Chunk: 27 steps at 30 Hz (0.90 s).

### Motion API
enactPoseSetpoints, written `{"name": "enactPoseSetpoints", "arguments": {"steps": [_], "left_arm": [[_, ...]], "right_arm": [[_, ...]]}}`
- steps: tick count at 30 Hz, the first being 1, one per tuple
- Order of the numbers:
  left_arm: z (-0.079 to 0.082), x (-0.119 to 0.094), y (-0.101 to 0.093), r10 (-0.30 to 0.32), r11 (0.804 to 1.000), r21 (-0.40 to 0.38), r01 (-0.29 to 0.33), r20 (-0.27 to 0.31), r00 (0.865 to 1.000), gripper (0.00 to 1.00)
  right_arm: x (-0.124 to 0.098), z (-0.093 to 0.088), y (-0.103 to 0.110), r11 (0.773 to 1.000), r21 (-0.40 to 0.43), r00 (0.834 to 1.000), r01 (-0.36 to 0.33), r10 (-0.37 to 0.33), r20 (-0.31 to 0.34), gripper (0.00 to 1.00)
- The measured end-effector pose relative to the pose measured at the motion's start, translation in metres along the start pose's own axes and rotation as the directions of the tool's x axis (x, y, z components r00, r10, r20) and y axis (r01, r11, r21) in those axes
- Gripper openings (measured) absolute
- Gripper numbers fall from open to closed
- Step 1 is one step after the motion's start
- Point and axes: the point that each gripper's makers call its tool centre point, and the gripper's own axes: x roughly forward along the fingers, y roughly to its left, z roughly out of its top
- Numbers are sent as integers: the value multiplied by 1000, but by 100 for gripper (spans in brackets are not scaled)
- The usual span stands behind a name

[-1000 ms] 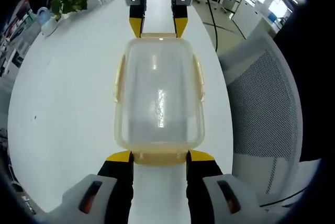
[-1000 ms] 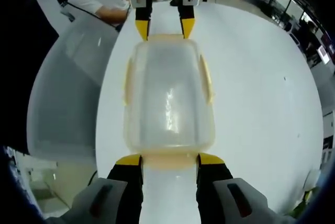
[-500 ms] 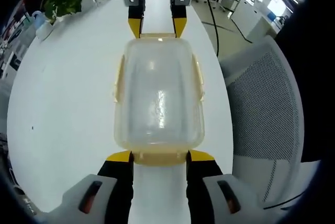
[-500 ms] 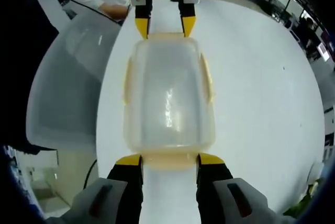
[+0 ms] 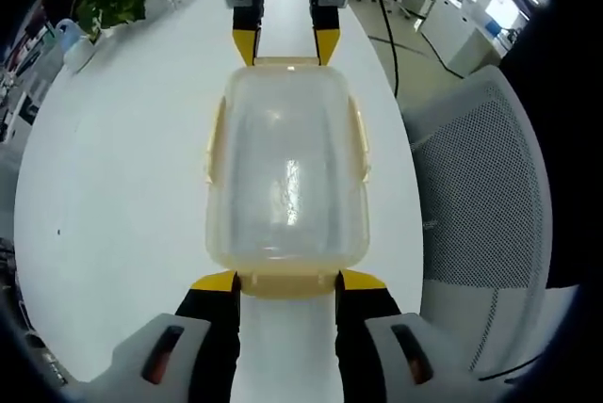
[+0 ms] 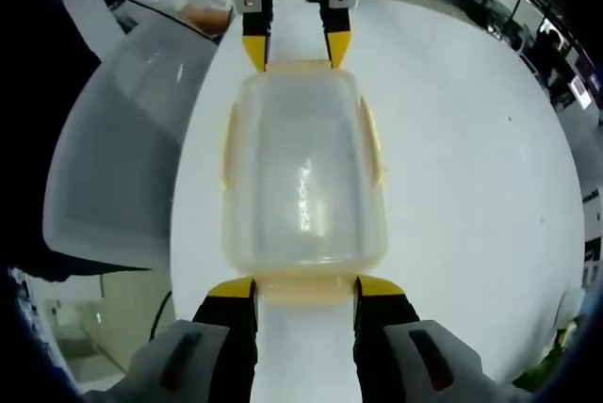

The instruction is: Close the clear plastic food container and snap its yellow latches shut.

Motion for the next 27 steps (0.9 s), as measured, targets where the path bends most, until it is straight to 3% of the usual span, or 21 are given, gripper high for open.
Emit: {"name": "enactPoseSetpoints", "arguments": {"steps": [14,27], "left_arm": [[-1,5,0,9,1000,10,-8,-18,1000,38],[-3,8,2,28,999,17,-28,-29,999,38]], "right_arm": [[3,-2,0,1000,-24,1000,12,-12,-5,38],[4,-1,-1,999,-25,999,43,-42,33,38]]}}
